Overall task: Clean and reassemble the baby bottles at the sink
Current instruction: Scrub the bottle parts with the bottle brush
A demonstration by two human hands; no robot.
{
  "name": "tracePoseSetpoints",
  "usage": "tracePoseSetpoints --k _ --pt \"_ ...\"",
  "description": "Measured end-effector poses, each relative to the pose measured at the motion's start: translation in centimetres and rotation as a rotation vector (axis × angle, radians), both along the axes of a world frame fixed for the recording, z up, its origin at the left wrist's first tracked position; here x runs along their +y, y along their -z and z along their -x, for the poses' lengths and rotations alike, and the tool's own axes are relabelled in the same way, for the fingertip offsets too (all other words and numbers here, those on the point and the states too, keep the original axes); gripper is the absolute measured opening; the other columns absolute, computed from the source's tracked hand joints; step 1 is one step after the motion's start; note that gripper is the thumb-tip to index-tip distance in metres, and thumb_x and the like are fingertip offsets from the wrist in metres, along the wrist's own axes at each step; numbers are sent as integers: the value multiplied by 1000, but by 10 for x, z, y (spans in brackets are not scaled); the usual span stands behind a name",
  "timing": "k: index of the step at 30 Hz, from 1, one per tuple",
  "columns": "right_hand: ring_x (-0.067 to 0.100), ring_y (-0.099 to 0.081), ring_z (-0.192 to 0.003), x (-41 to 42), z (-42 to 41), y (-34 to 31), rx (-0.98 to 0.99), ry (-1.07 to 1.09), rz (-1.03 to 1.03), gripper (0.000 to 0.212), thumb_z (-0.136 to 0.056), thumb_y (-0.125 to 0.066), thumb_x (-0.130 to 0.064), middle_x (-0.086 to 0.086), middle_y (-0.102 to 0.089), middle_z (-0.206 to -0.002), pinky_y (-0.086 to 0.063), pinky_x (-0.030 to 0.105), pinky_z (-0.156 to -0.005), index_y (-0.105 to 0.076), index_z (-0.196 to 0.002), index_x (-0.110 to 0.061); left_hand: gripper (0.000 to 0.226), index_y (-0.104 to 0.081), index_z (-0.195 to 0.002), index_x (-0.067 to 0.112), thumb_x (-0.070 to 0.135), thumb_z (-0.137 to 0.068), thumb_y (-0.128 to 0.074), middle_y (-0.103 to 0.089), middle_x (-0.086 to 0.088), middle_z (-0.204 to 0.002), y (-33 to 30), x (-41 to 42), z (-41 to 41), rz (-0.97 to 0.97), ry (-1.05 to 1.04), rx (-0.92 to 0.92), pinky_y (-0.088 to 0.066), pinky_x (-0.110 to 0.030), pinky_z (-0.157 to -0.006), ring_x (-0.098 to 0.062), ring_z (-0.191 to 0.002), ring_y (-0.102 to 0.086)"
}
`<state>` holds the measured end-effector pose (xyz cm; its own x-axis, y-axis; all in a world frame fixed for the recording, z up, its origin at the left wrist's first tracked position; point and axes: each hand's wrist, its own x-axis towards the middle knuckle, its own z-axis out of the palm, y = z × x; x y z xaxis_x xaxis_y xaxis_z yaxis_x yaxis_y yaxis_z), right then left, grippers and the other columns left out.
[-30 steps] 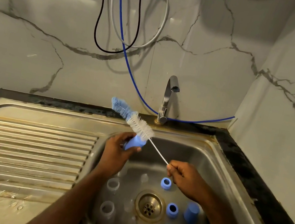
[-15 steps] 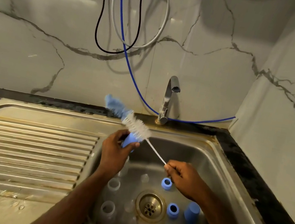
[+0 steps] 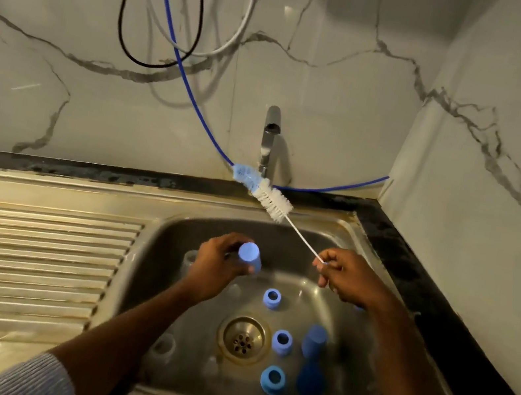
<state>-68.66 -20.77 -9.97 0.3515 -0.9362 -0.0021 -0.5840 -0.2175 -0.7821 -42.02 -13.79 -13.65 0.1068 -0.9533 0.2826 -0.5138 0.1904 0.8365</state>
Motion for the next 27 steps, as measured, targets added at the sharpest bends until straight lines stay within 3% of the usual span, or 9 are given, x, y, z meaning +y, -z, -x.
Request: tracePoseSetpoints --k 3,6,9,15,18,22,27 --pt "5 -56 -53 -3 15 1 -41 6 38 14 -100 -58 -13 4 -68 -69 -42 17 -47 -71 -96 -17 45 -72 -109 18 13 -69 -91 -72 10 -102 14 -26 28 -87 88 -82 -48 -14 -81 3 -93 -65" --pt "-2 -54 -48 -6 27 4 -91 49 83 16 -100 -59 -14 1 -66 -69 -39 13 -45 -74 -103 -18 44 -73 -106 12 13 -66 -92 -74 -2 -99 29 -55 58 -174 58 -114 -47 -22 -76 -15 -90 -67" --pt "-5 -54 -45 -8 39 2 -150 88 97 14 -96 -64 -12 -11 -66 -61 -37 8 -44 -76 -102 -16 43 -72 -103 12 13 -65 -92 -74 -6 -96 45 -81 82 -233 52 -147 -40 -17 -67 -19 -90 -66" --pt "-1 -48 -36 -10 47 0 -157 114 20 12 -93 -71 -19 5 -66 -65 -38 16 -39 -76 -96 -8 43 -72 -101 14 14 -63 -91 -70 0 -88 77 -108 102 -285 96 -225 -41 -15 -63 -18 -84 -64" --pt "-1 -48 -36 -11 45 2 -108 87 28 14 -93 -70 -18 5 -66 -64 -39 16 -41 -75 -92 -5 45 -72 -102 16 17 -61 -92 -71 -1 -91 87 -110 106 -301 109 -254 -49 -28 -70 -18 -84 -66" --pt "-4 -51 -38 -13 44 5 -81 71 73 16 -93 -71 -19 2 -66 -64 -38 8 -43 -75 -91 -4 45 -70 -101 16 14 -62 -92 -70 2 -89 92 -111 112 -312 137 -264 -48 -26 -65 -16 -81 -65" --pt "-6 -53 -41 -14 41 6 -55 63 69 13 -93 -71 -19 -5 -66 -62 -38 6 -43 -76 -93 -6 66 -65 -117 10 17 -59 -96 -68 -3 -105 82 -106 107 -282 128 -270 -52 -30 -77 -20 -92 -64"
